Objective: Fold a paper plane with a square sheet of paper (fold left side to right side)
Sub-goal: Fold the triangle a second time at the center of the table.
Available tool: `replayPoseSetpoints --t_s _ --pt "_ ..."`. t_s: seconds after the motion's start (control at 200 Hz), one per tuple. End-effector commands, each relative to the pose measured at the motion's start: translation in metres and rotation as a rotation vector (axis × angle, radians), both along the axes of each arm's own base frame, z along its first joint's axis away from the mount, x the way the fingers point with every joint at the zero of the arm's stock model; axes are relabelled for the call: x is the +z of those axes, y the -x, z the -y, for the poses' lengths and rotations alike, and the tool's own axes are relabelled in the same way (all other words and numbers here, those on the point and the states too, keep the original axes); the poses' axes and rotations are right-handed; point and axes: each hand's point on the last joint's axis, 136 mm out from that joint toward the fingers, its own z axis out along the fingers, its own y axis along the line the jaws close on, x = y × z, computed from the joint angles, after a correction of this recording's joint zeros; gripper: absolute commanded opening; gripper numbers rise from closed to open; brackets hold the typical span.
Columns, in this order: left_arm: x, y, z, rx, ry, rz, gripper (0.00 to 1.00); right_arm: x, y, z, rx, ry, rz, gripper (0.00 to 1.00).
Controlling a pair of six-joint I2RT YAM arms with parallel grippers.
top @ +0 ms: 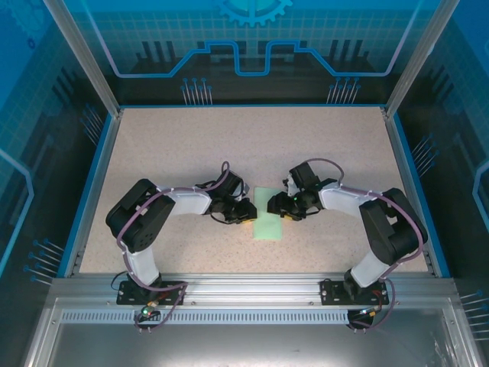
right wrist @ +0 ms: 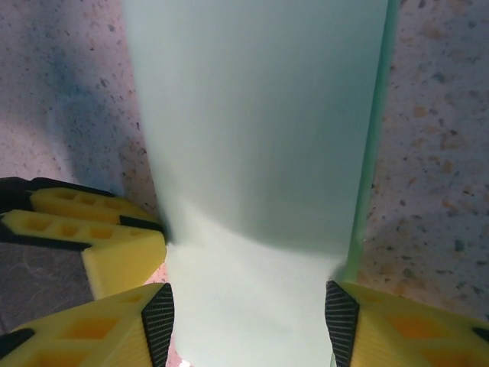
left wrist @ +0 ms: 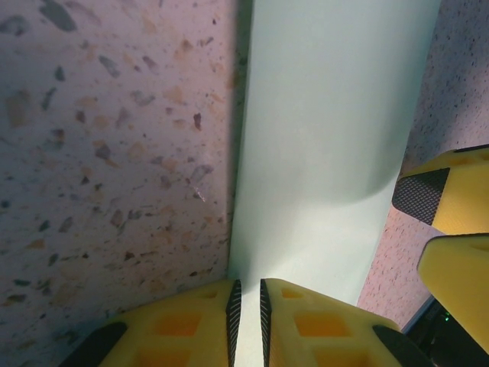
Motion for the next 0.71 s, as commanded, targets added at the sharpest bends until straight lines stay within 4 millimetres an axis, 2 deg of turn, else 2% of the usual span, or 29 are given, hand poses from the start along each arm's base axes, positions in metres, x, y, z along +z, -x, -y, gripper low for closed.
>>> replayPoseSetpoints --t_s 0.0,0.13,0.31,0.7 --pt "-0.013 0.012 -0.009 0.006 -0.049 -0.036 0.19 -0.001 0.002 0.002 0.007 0.043 -0.006 0.59" --pt "-0.013 0.011 -0.009 0.006 -0.05 -0.037 0.19 -0.003 0.002 0.004 0.007 0.057 -0.009 0.59" --pt "-0.013 0.011 -0.008 0.004 -0.05 -0.037 0.19 -0.003 0.003 -0.005 0.023 0.021 -0.022 0.59" --pt "-0.012 0.011 -0.008 0.004 -0.048 -0.035 0.19 0.005 0.002 -0.014 0.029 -0.028 -0.005 0.54"
